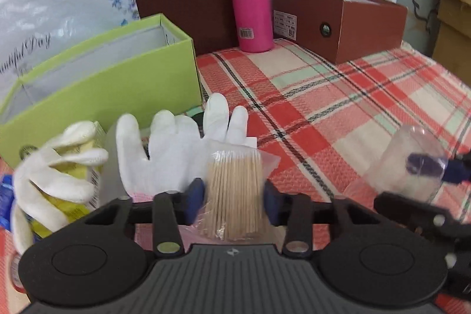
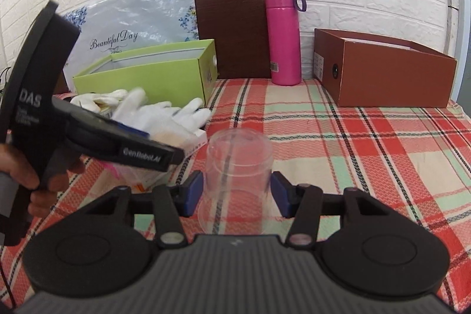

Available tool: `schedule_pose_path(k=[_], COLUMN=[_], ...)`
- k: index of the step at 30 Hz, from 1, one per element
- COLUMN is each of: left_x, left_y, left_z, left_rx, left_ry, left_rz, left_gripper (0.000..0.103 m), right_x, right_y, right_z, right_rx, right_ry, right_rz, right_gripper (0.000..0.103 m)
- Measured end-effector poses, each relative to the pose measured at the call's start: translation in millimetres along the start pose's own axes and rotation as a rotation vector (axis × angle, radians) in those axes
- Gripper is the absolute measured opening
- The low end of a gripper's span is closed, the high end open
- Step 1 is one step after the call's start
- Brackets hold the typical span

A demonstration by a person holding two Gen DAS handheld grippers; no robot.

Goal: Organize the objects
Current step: 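Grasp the toothpick bag with left tool while right tool grasps the clear plastic cup, then place toothpick bag in the light-green box with left tool while right tool places the cup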

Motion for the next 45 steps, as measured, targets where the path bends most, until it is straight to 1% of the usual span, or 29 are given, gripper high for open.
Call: schedule_pose_path(k=[3, 4, 8, 11, 14, 17, 19, 20, 22, 26, 27, 28, 29, 33, 37, 39, 43, 45], left_x=[0, 0, -4, -9, -19, -27, -28, -29, -30, -30, -30, -31, -31, -37, -46, -54, -74, -85], left_y=[-8, -11, -29, -48, -65, -72, -71, -68, -61, -48, -48, -49, -50, -58, -77, -87, -108, -115], left_z=[-1, -2, -10, -15, -22, -30, -35, -37, -43, -54, -55, -54, -54, -52, -44, -36, -11, 2], left_rx=[-0.016, -0.021, -0.049, -0.032, -0.018, -0.02, -0.022, -0.026, -0.041, -0.073, -0.072, -0.071, -0.074, -0.065, -0.032, -0.01, 0.061, 0.092], left_ry=[-0.001, -0.01, -0.093, -0.146, -0.189, -0.219, -0.217, -0.22, -0.236, -0.24, -0.244, -0.248, -0.252, -0.267, -0.298, -0.315, -0.347, -0.352], left_rz=[-0.039, -0.052, -0.148, -0.197, -0.208, -0.201, -0.184, -0.174, -0.161, -0.159, -0.167, -0.177, -0.188, -0.195, -0.217, -0.207, -0.211, -0.197], left_gripper=[0.026, 0.025, 0.024, 0.024, 0.024, 0.024, 0.025, 0.027, 0.035, 0.035, 0.033, 0.027, 0.026, 0.023, 0.022, 0.022, 0.022, 0.022], right_x=[-3, -4, -9, -11, -13, -15, -18, -19, -23, -27, -27, -27, -27, -29, -35, -38, -43, -47], right_y=[1, 1, 2, 1, -1, -2, -1, -1, -1, -2, -2, -3, -4, -8, -10, -10, -5, -1], right_z=[0, 0, 2, 4, 7, 9, 10, 10, 10, 9, 10, 11, 13, 24, 40, 51, 76, 89], right_rx=[0.0, 0.0, 0.0, 0.002, 0.009, 0.012, 0.01, 0.008, 0.003, -0.009, -0.009, -0.008, -0.007, 0.012, 0.039, 0.058, 0.091, 0.108], right_ry=[0.002, 0.002, -0.003, -0.007, -0.011, -0.015, -0.02, -0.023, -0.032, -0.049, -0.052, -0.054, -0.058, -0.077, -0.098, -0.112, -0.129, -0.141], right_rz=[0.014, 0.017, 0.03, 0.036, 0.039, 0.039, 0.04, 0.043, 0.046, 0.048, 0.047, 0.045, 0.044, 0.043, 0.065, 0.07, 0.097, 0.116], right_gripper=[0.05, 0.05, 0.05, 0.05, 0.05, 0.05, 0.05, 0.05, 0.05, 0.05, 0.05, 0.05, 0.05, 0.05, 0.05, 0.05, 0.05, 0.05])
Point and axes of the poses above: each gripper's, at about its wrist camera, not at the fingertips, and y roughly the way its jaws point, x to its right, z to its top, the point moved 8 cm from there along y, roughly the way its jaws point, and after that the axes turned 7 degrees about -y, right-handed, at the moved point
